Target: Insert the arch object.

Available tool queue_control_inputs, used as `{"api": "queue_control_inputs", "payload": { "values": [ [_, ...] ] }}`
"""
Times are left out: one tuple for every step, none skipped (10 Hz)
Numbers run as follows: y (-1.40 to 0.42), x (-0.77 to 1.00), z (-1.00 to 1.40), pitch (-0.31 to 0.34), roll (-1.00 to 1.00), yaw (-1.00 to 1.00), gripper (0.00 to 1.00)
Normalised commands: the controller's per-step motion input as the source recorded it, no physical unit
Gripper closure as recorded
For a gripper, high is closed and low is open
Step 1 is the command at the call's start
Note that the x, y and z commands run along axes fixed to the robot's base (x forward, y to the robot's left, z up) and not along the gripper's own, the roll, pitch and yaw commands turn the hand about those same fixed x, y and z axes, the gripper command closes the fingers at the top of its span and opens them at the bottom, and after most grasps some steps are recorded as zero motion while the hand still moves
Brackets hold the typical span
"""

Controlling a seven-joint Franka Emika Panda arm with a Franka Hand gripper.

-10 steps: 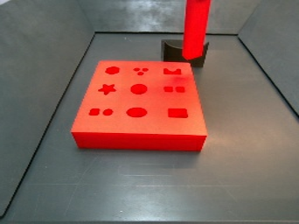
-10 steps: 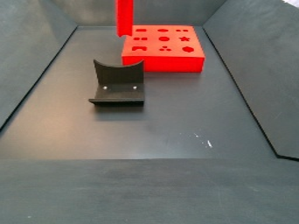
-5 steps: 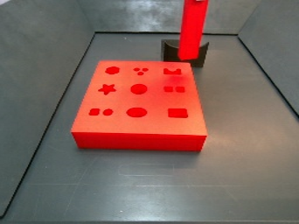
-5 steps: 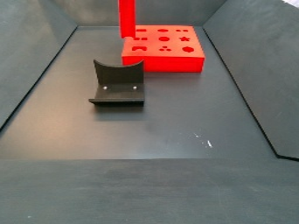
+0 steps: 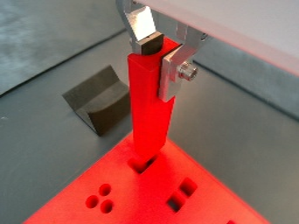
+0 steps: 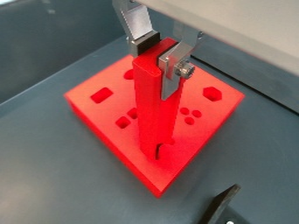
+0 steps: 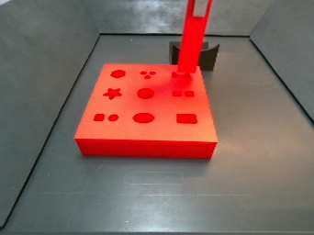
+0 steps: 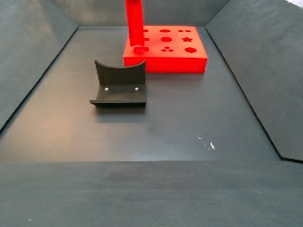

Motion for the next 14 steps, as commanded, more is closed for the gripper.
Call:
{"api": "queue_control_inputs", "payload": {
  "values": [
    [0.00,-0.20,-0.11,0.133,-0.04,-0.57,1.00],
    [0.00,0.00,0.00,0.000,0.00,-0.01,1.00],
    [0.00,0.00,-0.05,-0.010,0.00,0.00,1.00],
    [0.00,0.13,-0.27,-0.119,-0.03,0.33,1.00],
    [0.00,0.12,-0.27,-0.124,-0.10,0.45,1.00],
    [0.00,0.00,-0.25,-0.106,-0.11,0.43,1.00],
    [-0.02,-0.08,-0.10,-0.114,-0.03,0.12,1.00],
    [0.00,-0.16,-0.14,-0.130,-0.04,0.08,1.00],
    [0.00,-0.20,-0.03,-0.140,-0.11,0.04,1.00],
    [0.01,-0.20,0.00,-0.127,-0.08,0.00,1.00],
    [0.02,-0.22,0.00,-0.133,-0.08,0.00,1.00],
    [0.01,-0.20,-0.01,-0.130,-0.06,0.00,1.00],
    [0.00,-0.08,-0.07,-0.111,-0.01,0.00,1.00],
    [0.00,0.00,-0.18,-0.037,0.00,0.00,1.00]
  ]
}}
